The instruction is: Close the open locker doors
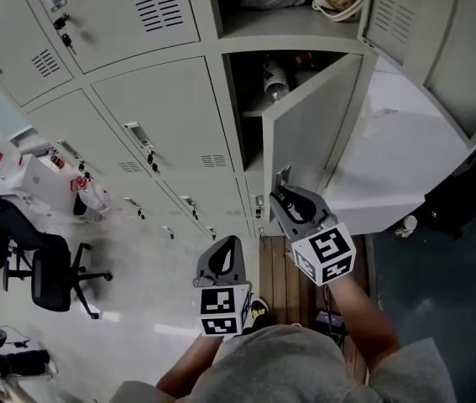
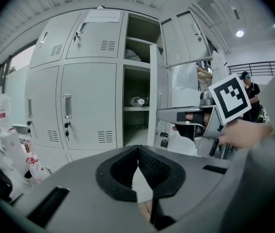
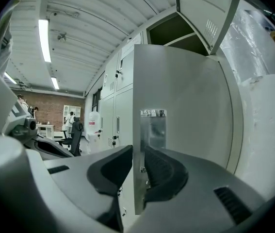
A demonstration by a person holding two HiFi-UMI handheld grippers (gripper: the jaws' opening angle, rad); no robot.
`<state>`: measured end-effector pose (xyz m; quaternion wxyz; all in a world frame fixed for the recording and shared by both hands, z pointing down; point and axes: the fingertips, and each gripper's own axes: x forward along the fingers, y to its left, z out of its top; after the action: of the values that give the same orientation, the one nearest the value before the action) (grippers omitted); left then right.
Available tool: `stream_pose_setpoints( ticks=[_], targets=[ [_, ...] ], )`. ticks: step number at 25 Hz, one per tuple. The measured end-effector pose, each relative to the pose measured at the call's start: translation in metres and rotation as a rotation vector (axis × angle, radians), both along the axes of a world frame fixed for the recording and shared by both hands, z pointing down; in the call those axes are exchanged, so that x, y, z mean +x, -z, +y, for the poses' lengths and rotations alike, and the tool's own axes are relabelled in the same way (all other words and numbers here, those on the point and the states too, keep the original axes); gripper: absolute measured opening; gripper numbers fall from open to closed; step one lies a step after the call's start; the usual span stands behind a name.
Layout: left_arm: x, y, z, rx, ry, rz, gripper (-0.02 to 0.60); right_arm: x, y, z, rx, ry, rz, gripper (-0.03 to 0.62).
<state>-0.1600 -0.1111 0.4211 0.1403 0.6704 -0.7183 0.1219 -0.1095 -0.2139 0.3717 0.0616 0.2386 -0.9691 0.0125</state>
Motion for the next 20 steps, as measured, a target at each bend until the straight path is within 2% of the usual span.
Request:
stream_pose_setpoints(
  ticks=[5,20],
  targets=[
    [-0.016,-0.004,-0.006,-0.01,0.005,0.004,0.009,-0.008,-0.011,-0.028,-0.031,-0.075,0.021,0.087],
    [-0.05,-0.017,-0.034,-0.024,0.006,0.001,0.009,-0.034,-0.027,-0.084,-0.042,-0.169,0.037,0.078]
  ],
)
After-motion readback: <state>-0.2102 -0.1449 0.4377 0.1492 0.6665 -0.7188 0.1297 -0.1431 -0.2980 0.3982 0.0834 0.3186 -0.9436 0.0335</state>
